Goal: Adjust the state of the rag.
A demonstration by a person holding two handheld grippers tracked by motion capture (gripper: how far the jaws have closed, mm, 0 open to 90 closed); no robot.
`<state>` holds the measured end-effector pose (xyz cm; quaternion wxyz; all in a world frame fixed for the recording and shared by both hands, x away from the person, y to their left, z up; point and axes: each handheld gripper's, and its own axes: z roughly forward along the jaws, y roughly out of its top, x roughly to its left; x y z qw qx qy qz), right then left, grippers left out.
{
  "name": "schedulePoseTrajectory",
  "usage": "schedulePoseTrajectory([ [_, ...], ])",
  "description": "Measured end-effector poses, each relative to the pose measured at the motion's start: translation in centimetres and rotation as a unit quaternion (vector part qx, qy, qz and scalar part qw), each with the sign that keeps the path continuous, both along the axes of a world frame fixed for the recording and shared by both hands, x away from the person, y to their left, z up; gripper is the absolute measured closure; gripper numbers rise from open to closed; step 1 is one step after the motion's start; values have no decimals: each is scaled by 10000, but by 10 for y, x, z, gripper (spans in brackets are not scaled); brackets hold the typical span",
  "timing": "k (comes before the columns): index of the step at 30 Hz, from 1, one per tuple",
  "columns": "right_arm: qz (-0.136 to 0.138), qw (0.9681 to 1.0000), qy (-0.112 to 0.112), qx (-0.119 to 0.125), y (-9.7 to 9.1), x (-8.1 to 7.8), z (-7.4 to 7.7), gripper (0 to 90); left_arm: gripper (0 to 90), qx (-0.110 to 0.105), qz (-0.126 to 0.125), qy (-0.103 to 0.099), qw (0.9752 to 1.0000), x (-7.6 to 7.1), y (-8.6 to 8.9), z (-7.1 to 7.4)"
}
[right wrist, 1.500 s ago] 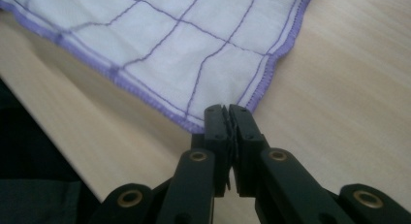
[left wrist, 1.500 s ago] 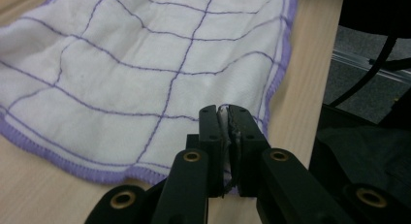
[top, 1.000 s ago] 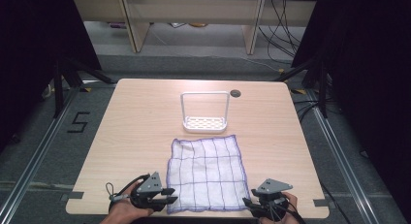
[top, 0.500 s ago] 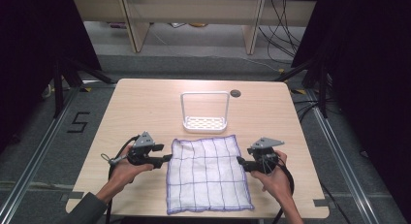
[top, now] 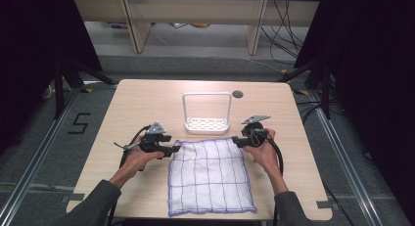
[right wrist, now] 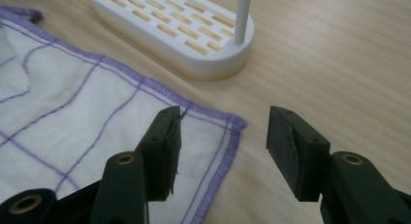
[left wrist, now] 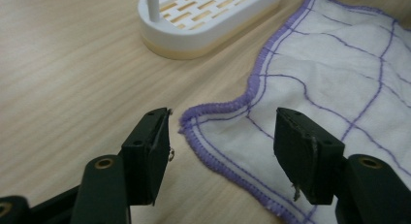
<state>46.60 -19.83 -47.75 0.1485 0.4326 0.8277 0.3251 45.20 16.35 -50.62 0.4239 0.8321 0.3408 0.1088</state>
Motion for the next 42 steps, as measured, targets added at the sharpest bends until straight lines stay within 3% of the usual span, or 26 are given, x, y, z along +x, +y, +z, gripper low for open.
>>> schedulePoseTrajectory([
  [2, 21, 10000, 23, -78, 5, 7, -6, 487, 375, -78, 92, -44, 9999, 2, -2, -1],
  [3, 42, 9999, 22, -91, 7, 10, -8, 496, 381, 25, 5, -63, 10000, 4, 0, -1],
  [5, 58, 9999, 121, -89, 10, 14, -12, 499, 383, -26, 51, -55, 10000, 5, -4, -5],
  [6, 104, 9997, 98, -176, 11, 16, -13, 499, 384, 162, -61, -55, 9998, 6, -3, -6],
  [7, 90, 9998, 113, -158, 12, 17, -14, 499, 388, 211, -87, -27, 9997, 7, -4, -7],
  [15, 105, 9995, 249, -157, 16, 25, -23, 513, 459, 385, -244, -120, 9989, 10, -14, -8],
  [20, 143, 9995, 244, -133, 18, 25, -23, 561, 602, 406, -324, -138, 9986, 11, -16, -11],
  [23, 234, 9996, 140, -108, 17, 24, -25, 645, 695, 395, -449, -125, 9981, 10, -17, -10],
  [24, 205, 9995, 225, -8, 17, 23, -24, 699, 748, 391, -458, -135, 9981, 10, -17, -11],
  [26, 226, 9994, 244, 27, 17, 23, -24, 738, 775, 378, -459, -138, 9981, 10, -16, -11],
  [27, 265, 9992, 305, 51, 17, 23, -24, 764, 797, 242, -377, -119, 9989, 10, -17, -12],
  [30, 247, 9995, 209, 19, 15, 21, -22, 868, 824, 215, -373, -170, 9989, 9, -17, -12],
  [31, 214, 9992, 316, 139, 15, 19, -21, 878, 828, 311, -445, -196, 9983, 10, -15, -10],
  [32, 301, 9994, 159, 69, 11, 21, -21, 883, 830, 342, -446, -221, 9982, 9, -15, -9],
  [33, 256, 9993, 244, 98, 10, 19, -19, 885, 832, 323, -451, -233, 9982, 9, -16, -8],
  [36, 234, 9996, 151, 108, 7, 18, -16, 889, 833, 308, -434, -269, 9982, 9, -15, -6],
  [37, 283, 9996, -17, 81, 6, 19, -16, 890, 833, 304, -428, -282, 9982, 9, -15, -5],
  [38, 309, 9995, 53, 85, 5, 17, -13, 889, 834, 295, -420, -294, 9982, 9, -14, -4],
  [40, 253, 9995, -8, 200, 5, 16, -10, 890, 834, 293, -394, -333, 9982, 9, -14, -2],
  [41, 326, 9994, -45, 117, 4, 16, -8, 890, 834, 267, -398, -339, 9983, 9, -15, -1],
  [42, 261, 9994, -64, 227, 4, 15, -7, 890, 834, 324, -431, -356, 9979, 9, -14, 1],
])
